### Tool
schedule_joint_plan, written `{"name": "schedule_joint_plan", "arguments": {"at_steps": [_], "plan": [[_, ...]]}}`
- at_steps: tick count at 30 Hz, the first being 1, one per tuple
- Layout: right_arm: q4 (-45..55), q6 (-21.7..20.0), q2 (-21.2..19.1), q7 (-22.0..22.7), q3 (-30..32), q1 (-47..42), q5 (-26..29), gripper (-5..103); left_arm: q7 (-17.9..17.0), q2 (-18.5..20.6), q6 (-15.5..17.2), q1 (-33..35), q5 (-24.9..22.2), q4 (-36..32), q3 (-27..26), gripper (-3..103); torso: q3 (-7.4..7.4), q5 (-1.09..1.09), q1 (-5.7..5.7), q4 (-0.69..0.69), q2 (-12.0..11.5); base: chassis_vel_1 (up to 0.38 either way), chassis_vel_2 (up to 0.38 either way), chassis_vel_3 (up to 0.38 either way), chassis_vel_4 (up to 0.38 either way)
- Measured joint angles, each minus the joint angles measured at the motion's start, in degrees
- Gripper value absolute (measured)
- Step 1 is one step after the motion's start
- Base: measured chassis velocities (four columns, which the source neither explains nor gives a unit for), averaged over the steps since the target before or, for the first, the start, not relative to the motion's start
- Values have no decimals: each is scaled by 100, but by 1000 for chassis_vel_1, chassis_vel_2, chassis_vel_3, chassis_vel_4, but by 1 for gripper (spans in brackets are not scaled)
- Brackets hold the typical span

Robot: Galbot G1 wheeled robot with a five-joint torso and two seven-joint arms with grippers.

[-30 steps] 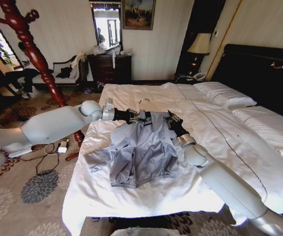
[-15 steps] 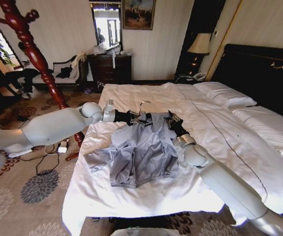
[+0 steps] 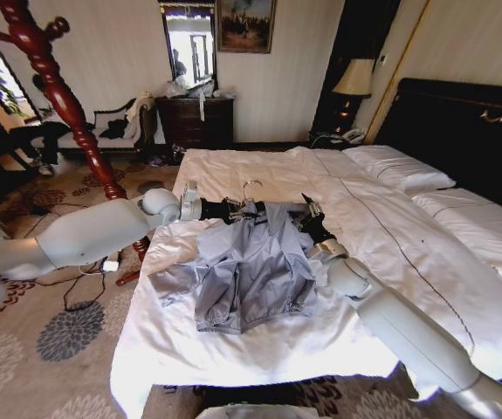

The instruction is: Pick up the clothes from the bed and hang them on the clothes hanger.

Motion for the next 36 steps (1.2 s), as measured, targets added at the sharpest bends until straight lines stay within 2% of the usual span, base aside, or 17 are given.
{"name": "schedule_joint_plan", "arguments": {"at_steps": [3, 4, 6, 18, 20, 23, 25, 28, 30, 33, 35, 36], "plan": [[36, -58, -23, 3, 17, -88, 153, 90, -37, -8, -15, 47, -19, 59, -57, 16, 0, -2, 0, 3, 0, 0, 0, 0, 0], [36, -58, -23, 3, 17, -88, 153, 90, -37, -8, -15, 47, -19, 59, -57, 16, 0, -2, 0, 3, 0, 0, 0, 0, 0], [71, -85, -42, 25, 39, -145, 291, 99, -58, -8, -21, 95, -31, 98, -106, 16, 0, 0, 0, 0, 0, 0, 0, 0, 0], [224, -197, -123, 244, 104, -339, 1551, 100, -152, 227, -25, 366, -50, 101, -371, 16, 0, -1, 0, 0, 0, 0, 0, 0, 0], [255, -201, -123, 364, 147, -448, 1932, 100, -152, 296, -35, 422, -45, 115, -431, 16, 0, -1, 0, 1, 0, 0, 0, 0, 0], [324, -211, -129, 556, 296, -716, 2838, 100, -167, 435, -43, 500, -42, 71, -530, 16, 0, 0, 0, 2, 0, 0, 0, 0, 0], [341, -189, -135, 574, 352, -793, 3042, 100, -169, 466, -47, 528, -42, 60, -560, 16, 0, 0, 0, 1, 0, 0, 0, 0, 0], [337, 129, -84, 574, 539, -1067, 3691, 100, -221, 687, -81, 781, -33, -84, -806, 16, 0, 0, 0, -4, 0, 0, 0, 0, 0], [302, 296, 13, 516, 639, -1213, 3948, 100, -329, 854, -80, 967, -35, -207, -994, 16, 0, 0, 0, 5, 0, 0, 0, 0, 0], [338, 361, 104, 476, 904, -1489, 4184, 100, -401, 948, -54, 1049, -60, -272, -1084, 16, 0, -2, 0, 7, 0, 0, 0, 0, 0], [398, 450, 237, 397, 1333, -1902, 4275, 100, -413, 997, -43, 1091, -70, -308, -1141, 16, 0, -1, 0, -1, 0, 0, 0, 0, 0], [398, 450, 237, 397, 1333, -1902, 4275, 100, -413, 997, -43, 1091, -70, -308, -1141, 16, 0, -1, 0, -1, 0, 0, 0, 0, 0]]}}
